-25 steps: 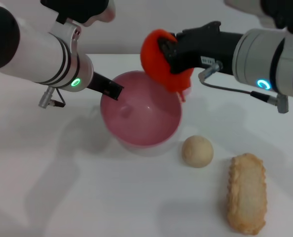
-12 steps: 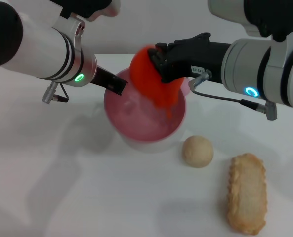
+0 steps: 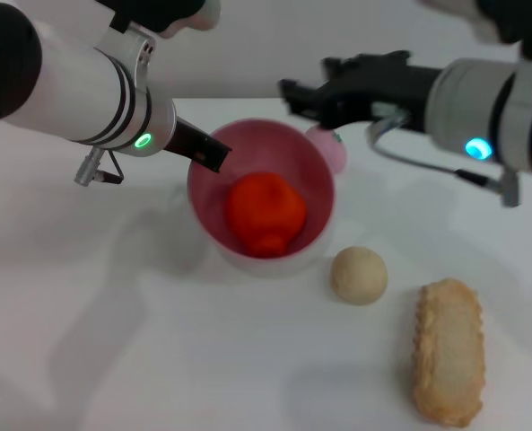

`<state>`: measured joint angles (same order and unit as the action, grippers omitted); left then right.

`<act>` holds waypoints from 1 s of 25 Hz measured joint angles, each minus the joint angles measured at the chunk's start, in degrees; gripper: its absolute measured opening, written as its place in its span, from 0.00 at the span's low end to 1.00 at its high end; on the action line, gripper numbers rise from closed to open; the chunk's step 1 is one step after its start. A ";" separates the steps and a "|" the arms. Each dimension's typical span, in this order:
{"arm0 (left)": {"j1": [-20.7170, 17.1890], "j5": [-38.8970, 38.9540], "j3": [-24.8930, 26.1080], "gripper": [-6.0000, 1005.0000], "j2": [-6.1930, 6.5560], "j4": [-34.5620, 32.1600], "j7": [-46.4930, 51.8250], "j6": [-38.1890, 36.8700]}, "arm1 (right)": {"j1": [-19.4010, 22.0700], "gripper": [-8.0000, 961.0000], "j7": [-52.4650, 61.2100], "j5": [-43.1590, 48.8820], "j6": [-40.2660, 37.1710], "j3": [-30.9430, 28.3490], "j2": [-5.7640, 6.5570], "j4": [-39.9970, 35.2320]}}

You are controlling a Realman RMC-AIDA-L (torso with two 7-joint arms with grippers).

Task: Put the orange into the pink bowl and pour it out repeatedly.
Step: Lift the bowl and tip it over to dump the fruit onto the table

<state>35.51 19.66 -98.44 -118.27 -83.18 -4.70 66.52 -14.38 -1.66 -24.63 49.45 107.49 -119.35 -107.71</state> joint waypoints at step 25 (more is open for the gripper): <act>-1.36 -40.89 -34.36 0.05 -0.63 -9.87 -7.14 -4.16 | 5.16 0.66 3.09 0.31 2.49 -15.20 0.43 10.54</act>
<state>34.15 -21.24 -132.80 -118.90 -93.05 -11.84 62.36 -9.22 1.42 -24.32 51.94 92.29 -118.92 -97.17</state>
